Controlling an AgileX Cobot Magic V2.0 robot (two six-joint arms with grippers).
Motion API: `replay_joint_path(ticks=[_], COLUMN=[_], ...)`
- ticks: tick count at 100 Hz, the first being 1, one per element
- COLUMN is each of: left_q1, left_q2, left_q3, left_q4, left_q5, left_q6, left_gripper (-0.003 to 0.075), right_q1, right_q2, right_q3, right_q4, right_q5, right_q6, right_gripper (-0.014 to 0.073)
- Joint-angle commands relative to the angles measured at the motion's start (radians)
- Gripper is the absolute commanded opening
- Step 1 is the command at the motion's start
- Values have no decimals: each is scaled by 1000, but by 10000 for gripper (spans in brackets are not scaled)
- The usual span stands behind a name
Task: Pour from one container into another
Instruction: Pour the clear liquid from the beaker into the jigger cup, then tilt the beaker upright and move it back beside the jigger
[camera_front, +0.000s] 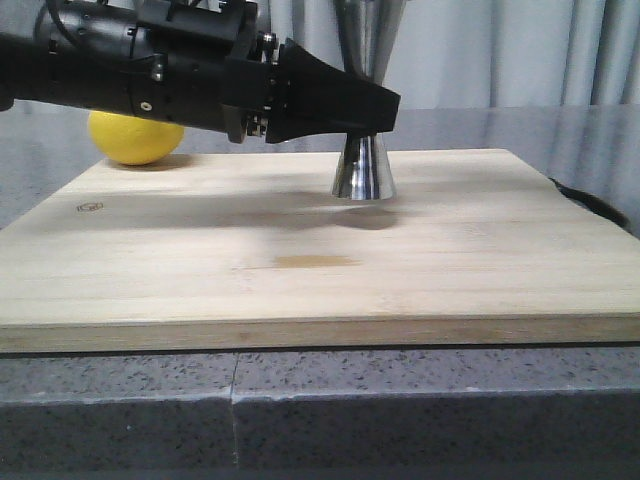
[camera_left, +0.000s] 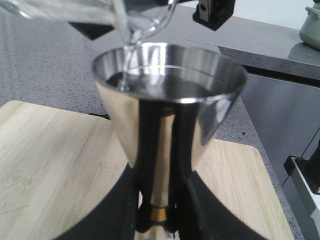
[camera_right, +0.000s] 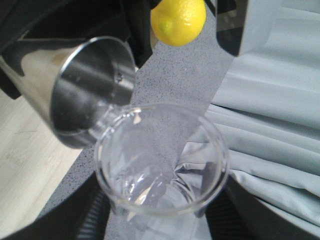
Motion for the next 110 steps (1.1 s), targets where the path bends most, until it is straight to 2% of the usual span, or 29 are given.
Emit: replay_joint_path(ticks=[1, 23, 49, 67, 84, 96, 110], left_q1=[-8, -4, -4, -4, -4, -4, -4], left_q2=[-55, -55, -55, -55, -55, -55, -55], left_q3=[-29, -29, -29, -29, -29, -29, -29], left_q4=[-76, -76, -76, -76, -76, -76, -76], left_q5=[95, 95, 95, 95, 95, 95, 95], left_q6=[-7, -7, -7, -7, -7, -7, -7], left_gripper=[-19, -19, -19, -19, -19, -19, -19], right_q1=[4, -16, -52, -109, -224, -308, -390], right_q2=[-41, -41, -41, -41, -41, -39, -22], right_q3=[-36, -36, -36, -36, -36, -11, 50], right_q4=[35, 35, 70, 239, 490, 636, 696], right_q5=[-40, -40, -39, -51, -35, 7, 74], right_q6=[30, 144, 406, 627, 797, 810, 788], right_gripper=[204, 204, 204, 204, 204, 204, 204])
